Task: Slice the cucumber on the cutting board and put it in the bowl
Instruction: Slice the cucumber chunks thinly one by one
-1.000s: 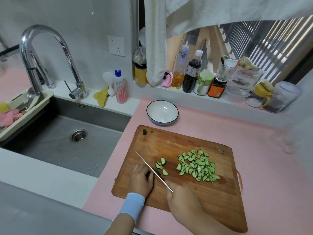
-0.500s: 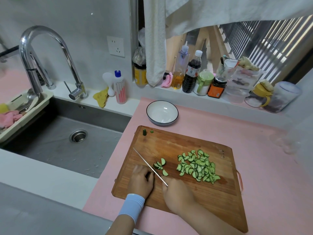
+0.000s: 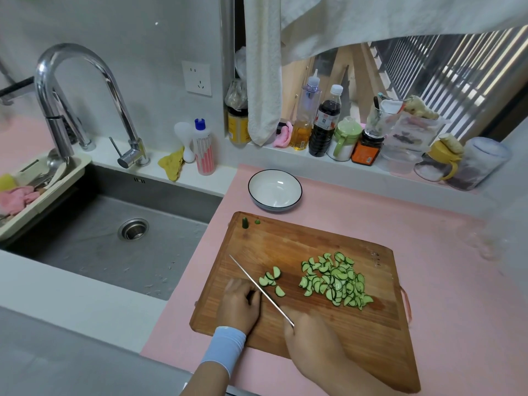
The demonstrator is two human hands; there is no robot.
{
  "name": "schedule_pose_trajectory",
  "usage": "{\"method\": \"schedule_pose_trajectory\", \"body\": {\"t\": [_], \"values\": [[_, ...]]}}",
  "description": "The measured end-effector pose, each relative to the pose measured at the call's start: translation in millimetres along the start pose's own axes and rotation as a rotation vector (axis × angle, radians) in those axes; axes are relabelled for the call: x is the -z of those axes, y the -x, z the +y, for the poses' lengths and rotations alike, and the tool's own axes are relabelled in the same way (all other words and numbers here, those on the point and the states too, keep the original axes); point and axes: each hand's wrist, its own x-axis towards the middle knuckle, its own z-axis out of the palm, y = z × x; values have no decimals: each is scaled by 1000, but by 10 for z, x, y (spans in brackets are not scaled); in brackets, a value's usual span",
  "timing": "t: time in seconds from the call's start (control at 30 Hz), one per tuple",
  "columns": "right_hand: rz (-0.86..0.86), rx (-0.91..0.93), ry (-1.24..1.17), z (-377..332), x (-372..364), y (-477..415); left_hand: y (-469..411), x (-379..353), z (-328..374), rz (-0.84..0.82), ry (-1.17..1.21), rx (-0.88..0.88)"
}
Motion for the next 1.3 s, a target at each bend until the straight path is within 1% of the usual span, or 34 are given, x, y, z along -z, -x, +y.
{"method": "schedule_pose_trajectory", "body": {"t": [0.13, 0.37, 0.53, 0.9, 1.07, 1.3], "values": [[-11, -18, -10, -11, 15, -41, -6, 40, 47, 12, 17, -16], [-81, -98, -31, -95, 20, -212, 2, 36, 41, -2, 21, -3], [-72, -82, -34, -117, 5, -233, 11, 39, 41, -5, -5, -28], [-7, -42, 11, -101, 41, -42, 18, 38, 29, -5, -6, -19], [-39, -56, -58, -26, 35, -3, 10, 24, 2, -2, 2, -14], [-66, -96, -83, -53, 23, -154, 4, 25, -11, 3, 30, -8]]}}
